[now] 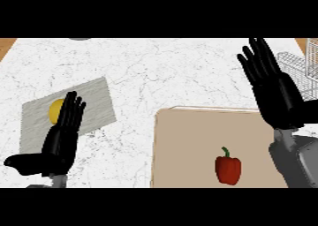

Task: Pick the bell pepper from the tray and place it in the tiered basket

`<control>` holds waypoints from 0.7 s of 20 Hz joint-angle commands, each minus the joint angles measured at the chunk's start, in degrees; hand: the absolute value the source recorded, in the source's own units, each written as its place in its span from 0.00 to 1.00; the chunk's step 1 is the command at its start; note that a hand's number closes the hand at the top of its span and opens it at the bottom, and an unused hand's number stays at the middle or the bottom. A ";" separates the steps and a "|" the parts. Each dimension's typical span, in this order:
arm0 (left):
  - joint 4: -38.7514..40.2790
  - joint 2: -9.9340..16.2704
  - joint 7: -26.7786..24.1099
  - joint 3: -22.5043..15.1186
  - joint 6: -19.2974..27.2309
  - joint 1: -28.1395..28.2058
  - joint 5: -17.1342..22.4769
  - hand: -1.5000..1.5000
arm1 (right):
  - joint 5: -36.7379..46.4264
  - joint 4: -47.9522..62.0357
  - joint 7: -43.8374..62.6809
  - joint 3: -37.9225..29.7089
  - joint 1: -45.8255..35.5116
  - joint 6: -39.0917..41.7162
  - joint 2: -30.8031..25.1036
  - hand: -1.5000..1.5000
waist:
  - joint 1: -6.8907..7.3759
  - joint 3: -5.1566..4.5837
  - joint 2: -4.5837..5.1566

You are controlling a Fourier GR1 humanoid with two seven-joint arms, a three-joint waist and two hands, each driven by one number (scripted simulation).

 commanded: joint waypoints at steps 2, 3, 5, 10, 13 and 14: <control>2.25 1.70 -0.40 1.86 0.21 -1.32 -2.75 0.50 | -4.45 -6.04 -5.77 -5.73 8.79 5.84 -1.88 1.00 | -1.90 1.06 0.45; 2.32 -0.40 3.19 -0.22 5.75 -6.17 -6.59 0.50 | -7.85 -4.24 -6.41 -9.47 8.01 8.24 -3.00 1.00 | -2.52 1.15 0.54; 2.95 3.30 2.96 0.19 5.06 -5.26 -9.04 0.50 | -13.02 -5.62 -10.08 -15.09 12.88 12.88 -4.38 1.00 | -3.67 1.26 0.41; 2.99 3.50 5.80 -1.35 2.24 -6.69 -7.85 0.50 | -24.25 2.06 -5.46 -15.83 17.64 15.87 3.11 0.00 | -2.88 1.37 0.76; 2.98 2.18 7.77 -1.93 5.03 -7.74 -9.80 0.50 | -28.89 -2.11 -7.34 -14.81 26.43 31.28 1.19 0.00 | -3.34 1.25 0.30; 3.47 2.52 6.77 -1.95 4.44 -7.18 -10.17 0.50 | -30.69 -1.32 -8.21 -18.03 28.81 37.26 -2.37 0.00 | -3.15 1.20 0.36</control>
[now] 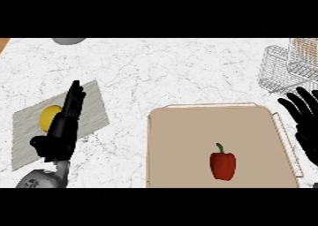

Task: Pick the bell pepper from the tray and place it in the tiered basket

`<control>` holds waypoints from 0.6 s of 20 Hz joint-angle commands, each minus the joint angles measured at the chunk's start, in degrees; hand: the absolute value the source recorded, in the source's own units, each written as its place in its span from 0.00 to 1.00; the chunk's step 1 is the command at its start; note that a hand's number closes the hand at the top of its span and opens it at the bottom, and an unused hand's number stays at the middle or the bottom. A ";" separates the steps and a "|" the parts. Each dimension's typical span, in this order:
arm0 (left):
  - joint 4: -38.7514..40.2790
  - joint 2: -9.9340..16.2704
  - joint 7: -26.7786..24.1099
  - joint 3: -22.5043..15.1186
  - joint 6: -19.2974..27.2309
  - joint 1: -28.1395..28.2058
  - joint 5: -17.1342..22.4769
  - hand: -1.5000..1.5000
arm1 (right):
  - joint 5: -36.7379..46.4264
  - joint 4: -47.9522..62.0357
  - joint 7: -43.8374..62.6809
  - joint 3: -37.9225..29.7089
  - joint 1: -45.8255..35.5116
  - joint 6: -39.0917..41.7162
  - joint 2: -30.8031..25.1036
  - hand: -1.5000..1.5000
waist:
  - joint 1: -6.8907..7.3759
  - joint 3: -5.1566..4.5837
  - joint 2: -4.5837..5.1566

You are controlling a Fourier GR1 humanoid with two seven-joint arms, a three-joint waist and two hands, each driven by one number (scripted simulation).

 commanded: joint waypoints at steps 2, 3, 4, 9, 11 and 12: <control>2.82 -0.75 2.99 -0.97 0.07 -3.65 -2.17 0.50 | -5.75 1.37 -5.16 -4.74 10.02 22.03 -4.36 0.00 | 0.82 -0.23 0.08; 1.06 -0.22 3.37 -0.43 0.72 -2.94 -2.53 0.50 | -6.40 -1.87 -2.96 -6.87 11.60 22.56 -8.10 0.00 | 0.96 -0.29 -0.09; 2.59 -2.65 3.07 -2.02 1.52 -3.73 -3.19 0.50 | -5.58 0.53 -4.47 -9.16 12.24 26.55 -10.31 0.00 | 0.69 -0.27 0.01; 2.59 -1.19 2.46 -0.73 1.11 -2.22 -2.87 0.50 | 10.79 -8.55 -3.96 -16.15 15.22 26.76 -22.10 0.00 | -0.94 -0.50 -0.44; 1.15 0.08 3.40 0.30 0.37 -2.92 -2.29 0.50 | 17.91 -13.13 -3.62 -16.76 15.64 26.87 -24.39 0.00 | -0.31 -0.50 -0.61; 1.59 -1.23 1.43 -0.94 0.94 -0.46 -2.72 0.50 | 20.26 -15.49 -2.61 -18.76 14.87 26.82 -27.85 0.00 | -0.25 -0.67 -0.75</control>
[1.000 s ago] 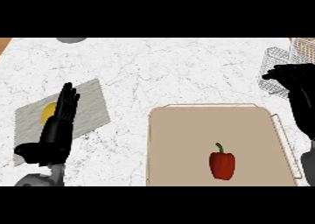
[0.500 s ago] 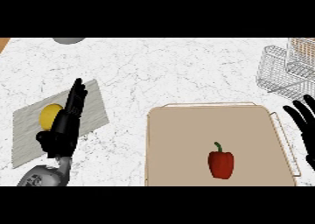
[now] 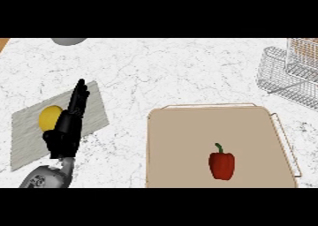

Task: Pick the bell pepper from the tray and place it in the tiered basket

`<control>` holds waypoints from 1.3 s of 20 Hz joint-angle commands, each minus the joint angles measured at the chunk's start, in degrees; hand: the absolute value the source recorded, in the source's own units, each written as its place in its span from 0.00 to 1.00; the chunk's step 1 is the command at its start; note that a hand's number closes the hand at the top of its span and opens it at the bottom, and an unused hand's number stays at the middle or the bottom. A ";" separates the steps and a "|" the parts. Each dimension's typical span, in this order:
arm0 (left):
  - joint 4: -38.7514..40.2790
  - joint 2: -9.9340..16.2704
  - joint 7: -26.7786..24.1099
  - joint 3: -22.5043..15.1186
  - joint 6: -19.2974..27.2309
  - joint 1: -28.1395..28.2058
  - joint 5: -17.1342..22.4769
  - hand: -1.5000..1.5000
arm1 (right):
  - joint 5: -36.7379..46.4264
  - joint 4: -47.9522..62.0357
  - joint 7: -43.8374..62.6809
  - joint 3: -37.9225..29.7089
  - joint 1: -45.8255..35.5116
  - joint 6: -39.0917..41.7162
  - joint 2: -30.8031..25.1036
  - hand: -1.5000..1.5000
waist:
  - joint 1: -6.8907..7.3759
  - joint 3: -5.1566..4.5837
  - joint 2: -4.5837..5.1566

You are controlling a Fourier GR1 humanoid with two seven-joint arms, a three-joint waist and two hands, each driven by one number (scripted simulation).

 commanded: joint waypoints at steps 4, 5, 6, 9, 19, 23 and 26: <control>0.58 -0.64 -1.04 -0.18 0.08 1.18 -0.39 0.50 | 19.07 -16.37 3.96 -6.75 1.87 -0.23 -11.13 0.00 | 0.07 -0.15 -0.15; -0.44 -0.90 1.22 -0.93 0.28 -0.78 -0.85 0.50 | 21.17 -20.75 6.27 -5.35 2.11 -0.88 -11.96 0.00 | -0.06 -0.15 -0.23; 0.42 -0.24 0.68 1.10 -0.70 -1.51 0.56 0.50 | 23.32 -22.03 7.39 -6.07 1.99 -1.33 -12.65 0.00 | 0.40 -0.13 0.06; 0.11 0.09 0.14 0.38 -1.30 -0.40 -0.31 0.50 | 25.58 -32.70 16.63 -3.06 3.97 -5.79 -10.94 0.00 | 1.44 -0.12 0.21; 4.98 -5.73 -0.48 -1.81 0.17 -2.77 -4.26 0.50 | 26.30 -45.67 41.07 10.24 -1.55 -10.70 -12.65 0.00 | 2.09 -0.06 0.58; 4.43 -5.29 -0.34 -0.35 -1.52 -3.05 -3.97 0.50 | 28.44 -42.79 42.00 14.07 -4.86 -8.30 -13.05 0.00 | 2.16 0.03 0.50; -0.15 -4.72 1.26 -1.24 -0.91 -0.46 -5.09 0.50 | 27.94 -39.26 48.26 18.26 -10.72 -9.37 -15.07 0.00 | 3.21 0.00 0.53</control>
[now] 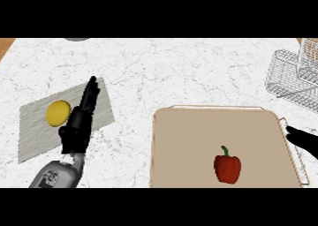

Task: Pick the bell pepper from the tray and place it in the tiered basket

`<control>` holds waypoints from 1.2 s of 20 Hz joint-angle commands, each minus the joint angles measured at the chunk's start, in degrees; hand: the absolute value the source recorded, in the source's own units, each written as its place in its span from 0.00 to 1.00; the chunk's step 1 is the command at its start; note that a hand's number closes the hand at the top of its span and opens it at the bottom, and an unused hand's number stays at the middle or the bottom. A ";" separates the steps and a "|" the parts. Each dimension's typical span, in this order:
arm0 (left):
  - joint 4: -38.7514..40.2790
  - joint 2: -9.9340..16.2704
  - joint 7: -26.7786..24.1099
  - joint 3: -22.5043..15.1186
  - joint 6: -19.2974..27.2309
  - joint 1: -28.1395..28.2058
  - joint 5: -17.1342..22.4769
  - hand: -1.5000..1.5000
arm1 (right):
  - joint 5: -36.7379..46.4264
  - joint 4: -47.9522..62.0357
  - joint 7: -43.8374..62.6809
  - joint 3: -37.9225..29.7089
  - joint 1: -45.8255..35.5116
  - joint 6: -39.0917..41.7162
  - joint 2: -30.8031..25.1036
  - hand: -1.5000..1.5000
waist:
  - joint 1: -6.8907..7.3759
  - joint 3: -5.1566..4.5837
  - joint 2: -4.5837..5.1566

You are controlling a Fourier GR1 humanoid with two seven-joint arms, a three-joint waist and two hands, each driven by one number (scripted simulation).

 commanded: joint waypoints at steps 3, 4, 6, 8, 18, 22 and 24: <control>1.00 0.06 -0.44 1.95 -2.17 -0.13 0.47 0.50 | 0.83 -7.91 13.52 5.95 -4.05 0.14 -2.10 0.00 | 0.06 -0.01 0.00; -1.23 -0.05 -0.92 0.89 -1.22 1.38 -0.61 0.50 | 8.61 -10.36 13.12 11.51 -1.30 -1.44 0.76 0.00 | 0.05 0.03 -0.11; -0.88 -1.53 1.26 0.03 -0.45 1.35 -1.41 0.50 | 5.32 -9.55 16.28 10.49 -3.61 -0.43 -0.43 0.00 | -0.10 0.03 -0.12; -0.96 1.33 2.40 3.67 -3.04 -1.69 0.09 0.50 | 9.74 -7.70 13.87 12.85 -3.98 0.77 1.11 0.00 | -0.19 0.08 -0.09; 0.73 -2.27 -2.12 4.36 -3.20 0.99 -1.96 0.50 | 20.11 -7.14 10.13 11.97 -0.21 7.15 3.50 0.00 | -0.64 0.12 -0.08; 3.49 -2.64 -1.98 5.56 -5.06 -0.64 -1.71 0.50 | 23.96 -4.45 10.35 18.40 -4.99 8.76 5.68 0.00 | -0.29 0.10 0.04; -0.91 -2.78 2.56 3.93 -3.68 -0.76 -3.08 0.50 | 23.61 -7.53 13.52 21.03 -8.59 8.69 5.09 0.00 | -0.01 0.08 -0.07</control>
